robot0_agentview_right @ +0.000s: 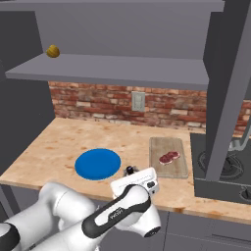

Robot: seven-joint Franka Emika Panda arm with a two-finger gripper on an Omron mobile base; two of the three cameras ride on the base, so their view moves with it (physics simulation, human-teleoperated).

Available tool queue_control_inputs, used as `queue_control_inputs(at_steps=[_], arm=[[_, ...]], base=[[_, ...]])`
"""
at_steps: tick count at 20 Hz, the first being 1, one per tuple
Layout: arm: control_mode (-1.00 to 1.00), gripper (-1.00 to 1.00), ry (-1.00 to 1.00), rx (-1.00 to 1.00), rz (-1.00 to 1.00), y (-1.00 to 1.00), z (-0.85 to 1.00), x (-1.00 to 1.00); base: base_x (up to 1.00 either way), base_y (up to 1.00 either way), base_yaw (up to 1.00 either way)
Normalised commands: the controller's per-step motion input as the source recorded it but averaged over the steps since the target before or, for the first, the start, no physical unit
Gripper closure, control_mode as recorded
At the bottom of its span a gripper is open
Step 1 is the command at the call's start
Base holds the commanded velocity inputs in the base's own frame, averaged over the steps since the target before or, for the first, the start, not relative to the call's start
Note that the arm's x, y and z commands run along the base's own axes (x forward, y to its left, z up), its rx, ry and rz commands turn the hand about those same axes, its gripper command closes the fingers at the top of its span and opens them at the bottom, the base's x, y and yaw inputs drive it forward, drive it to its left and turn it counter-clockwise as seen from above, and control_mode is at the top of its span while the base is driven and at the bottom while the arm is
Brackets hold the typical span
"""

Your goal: Pick the steak from the plate and place it on the cutting board. Then pick the condiment bottle from the cabinet and place it next to the cutting board.

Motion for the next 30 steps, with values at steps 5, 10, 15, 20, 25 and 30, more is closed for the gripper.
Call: queue_control_inputs(at_steps=[5, 10, 15, 20, 25, 30], arm=[[-1.0, 1.0, 0.0, 0.0, 0.0, -0.09, -0.12, 0.26], [-1.0, 1.0, 0.0, 0.0, 0.0, -0.13, -0.06, 0.2], [-1.0, 1.0, 0.0, 0.0, 0.0, -0.16, -0.1, 0.15], [-1.0, 1.0, 0.0, 0.0, 0.0, -0.14, -0.12, 0.12], [-1.0, 1.0, 0.0, 0.0, 0.0, -0.11, -0.13, 0.11], [-1.0, 1.0, 0.0, 0.0, 0.0, -0.09, -0.14, 0.13]], base=[[0.0, 0.0, 0.0], [0.0, 0.0, 0.0], [0.0, 0.0, 0.0], [0.0, 0.0, 0.0], [0.0, 0.0, 0.0], [0.0, 0.0, 0.0]])
